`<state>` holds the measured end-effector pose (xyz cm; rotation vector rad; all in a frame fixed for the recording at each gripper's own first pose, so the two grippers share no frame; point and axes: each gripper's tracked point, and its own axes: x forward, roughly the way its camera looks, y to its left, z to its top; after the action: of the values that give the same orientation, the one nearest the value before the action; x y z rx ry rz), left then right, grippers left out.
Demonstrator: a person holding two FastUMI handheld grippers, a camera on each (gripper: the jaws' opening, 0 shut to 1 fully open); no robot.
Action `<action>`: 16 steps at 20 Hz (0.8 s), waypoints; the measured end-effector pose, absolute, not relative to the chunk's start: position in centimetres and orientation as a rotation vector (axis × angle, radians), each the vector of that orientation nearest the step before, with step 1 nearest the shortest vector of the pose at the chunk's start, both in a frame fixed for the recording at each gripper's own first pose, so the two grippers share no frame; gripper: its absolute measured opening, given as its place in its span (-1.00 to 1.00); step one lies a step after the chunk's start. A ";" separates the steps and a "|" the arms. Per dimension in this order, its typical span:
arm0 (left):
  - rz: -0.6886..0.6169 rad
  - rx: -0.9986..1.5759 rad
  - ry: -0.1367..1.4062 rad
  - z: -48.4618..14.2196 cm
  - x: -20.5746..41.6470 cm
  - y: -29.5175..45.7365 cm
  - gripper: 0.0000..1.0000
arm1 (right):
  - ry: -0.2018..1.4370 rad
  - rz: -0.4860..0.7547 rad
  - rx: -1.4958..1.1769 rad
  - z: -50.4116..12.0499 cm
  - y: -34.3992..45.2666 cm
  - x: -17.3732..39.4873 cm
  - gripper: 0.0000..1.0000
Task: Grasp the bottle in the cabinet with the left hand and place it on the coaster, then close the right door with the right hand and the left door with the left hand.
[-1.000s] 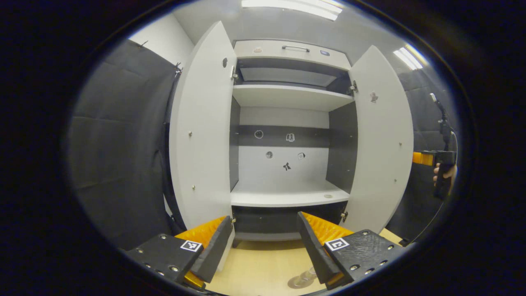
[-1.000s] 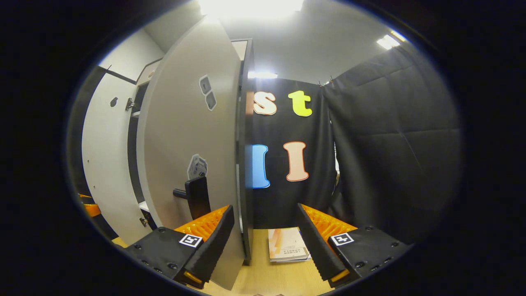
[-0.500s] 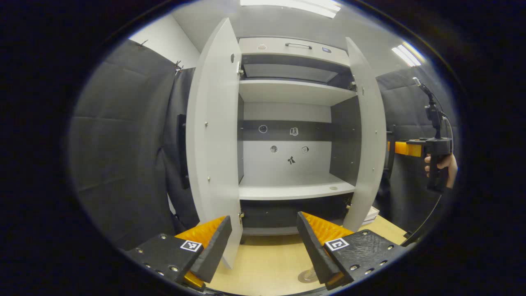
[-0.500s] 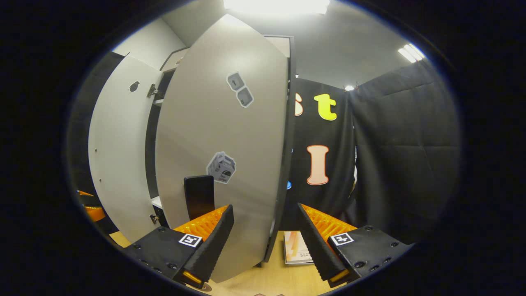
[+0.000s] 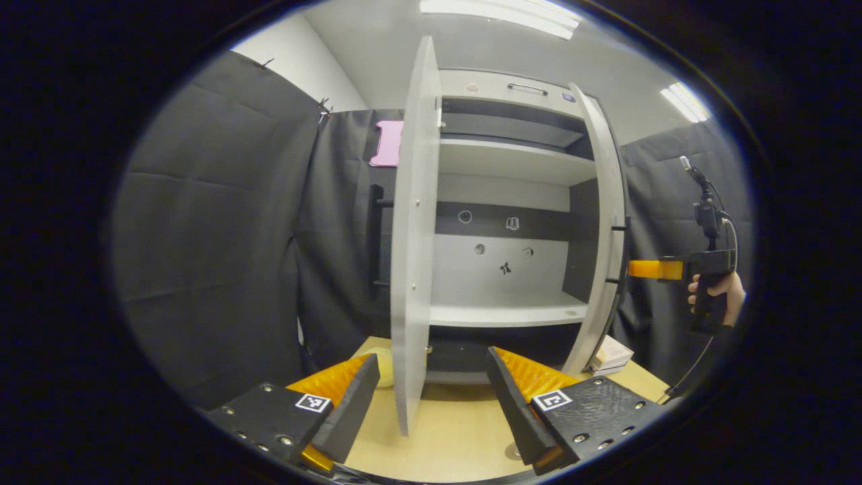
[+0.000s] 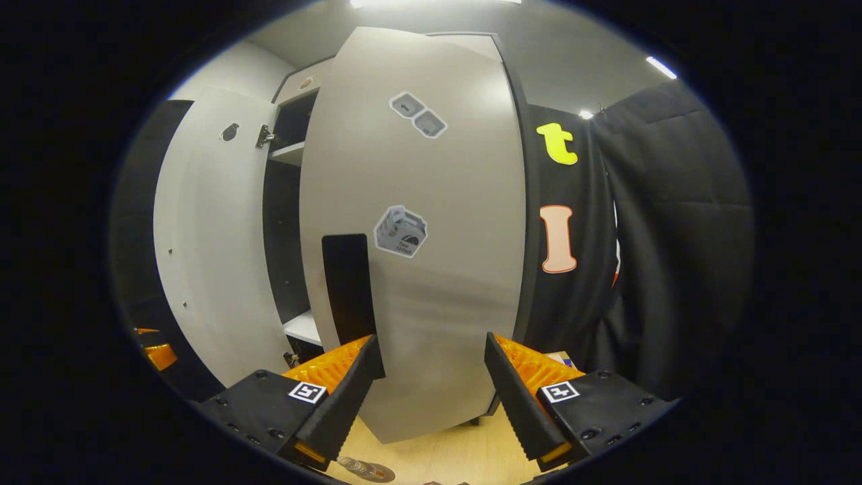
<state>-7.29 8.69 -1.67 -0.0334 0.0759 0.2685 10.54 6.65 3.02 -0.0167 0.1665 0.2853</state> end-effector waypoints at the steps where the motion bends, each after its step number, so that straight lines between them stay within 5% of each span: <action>1: 0.291 -0.032 0.076 -1.6 -7.7 10.1 0.86 | 0.170 0.284 -0.007 2.9 6.9 10.5 0.99; 16: 0.208 0.021 -0.005 4.3 -4.8 23.1 0.85 | 0.179 0.190 0.000 -0.1 7.9 8.1 0.93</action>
<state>-4.83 23.08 4.27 0.0208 -0.0046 0.2080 8.11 7.86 -0.14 0.0000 0.1792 0.1902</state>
